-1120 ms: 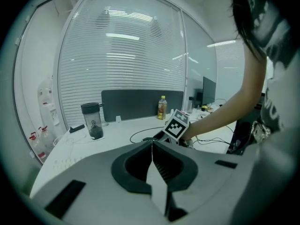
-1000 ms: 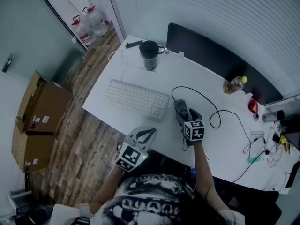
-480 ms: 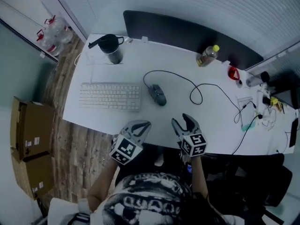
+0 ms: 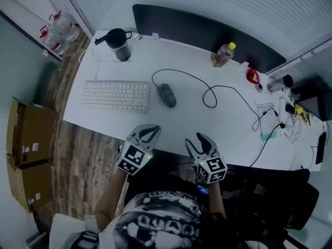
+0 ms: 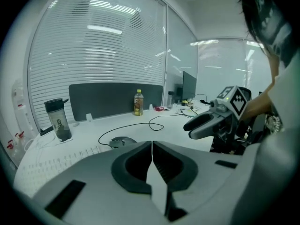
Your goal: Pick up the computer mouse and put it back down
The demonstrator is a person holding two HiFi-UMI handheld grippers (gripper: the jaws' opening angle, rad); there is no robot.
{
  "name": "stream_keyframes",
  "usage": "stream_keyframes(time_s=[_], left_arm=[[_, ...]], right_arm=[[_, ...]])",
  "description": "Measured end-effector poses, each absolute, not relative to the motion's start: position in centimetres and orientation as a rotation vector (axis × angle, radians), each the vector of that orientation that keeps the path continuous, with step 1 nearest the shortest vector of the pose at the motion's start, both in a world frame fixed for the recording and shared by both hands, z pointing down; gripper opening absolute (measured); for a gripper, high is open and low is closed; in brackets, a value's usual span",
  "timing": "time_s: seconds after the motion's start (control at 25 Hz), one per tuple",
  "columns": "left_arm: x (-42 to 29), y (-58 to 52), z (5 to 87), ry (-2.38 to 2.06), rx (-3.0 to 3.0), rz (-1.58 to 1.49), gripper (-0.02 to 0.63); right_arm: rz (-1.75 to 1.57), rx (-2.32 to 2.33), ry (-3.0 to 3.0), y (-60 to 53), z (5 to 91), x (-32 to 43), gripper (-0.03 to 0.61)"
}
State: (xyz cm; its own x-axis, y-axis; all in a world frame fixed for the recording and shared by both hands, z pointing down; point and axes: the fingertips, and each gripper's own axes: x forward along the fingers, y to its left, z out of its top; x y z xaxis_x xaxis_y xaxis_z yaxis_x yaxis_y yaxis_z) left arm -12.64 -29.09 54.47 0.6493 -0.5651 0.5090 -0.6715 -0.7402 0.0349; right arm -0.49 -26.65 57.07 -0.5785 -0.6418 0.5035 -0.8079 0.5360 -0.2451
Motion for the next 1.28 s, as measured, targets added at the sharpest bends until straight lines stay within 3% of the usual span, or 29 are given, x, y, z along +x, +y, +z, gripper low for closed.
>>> stream_keyframes(time_s=[0.32, 0.96, 1.28], left_arm=[[-9.5, -21.5, 52.5, -1.073, 2.621, 0.685, 0.005], [-3.7, -5.0, 50.5, -1.156, 2.662, 0.671, 0.005], [-2.6, -0.1, 49.3, -1.175, 2.688, 0.647, 0.005]], right_arm=[[0.562, 1.116, -2.559, -22.0, 53.7, 0.2, 0.184], [0.448, 1.095, -2.725, -8.8, 50.0, 3.0, -0.005], [0.432, 1.034, -2.765, -3.9, 49.2, 3.0, -0.006]])
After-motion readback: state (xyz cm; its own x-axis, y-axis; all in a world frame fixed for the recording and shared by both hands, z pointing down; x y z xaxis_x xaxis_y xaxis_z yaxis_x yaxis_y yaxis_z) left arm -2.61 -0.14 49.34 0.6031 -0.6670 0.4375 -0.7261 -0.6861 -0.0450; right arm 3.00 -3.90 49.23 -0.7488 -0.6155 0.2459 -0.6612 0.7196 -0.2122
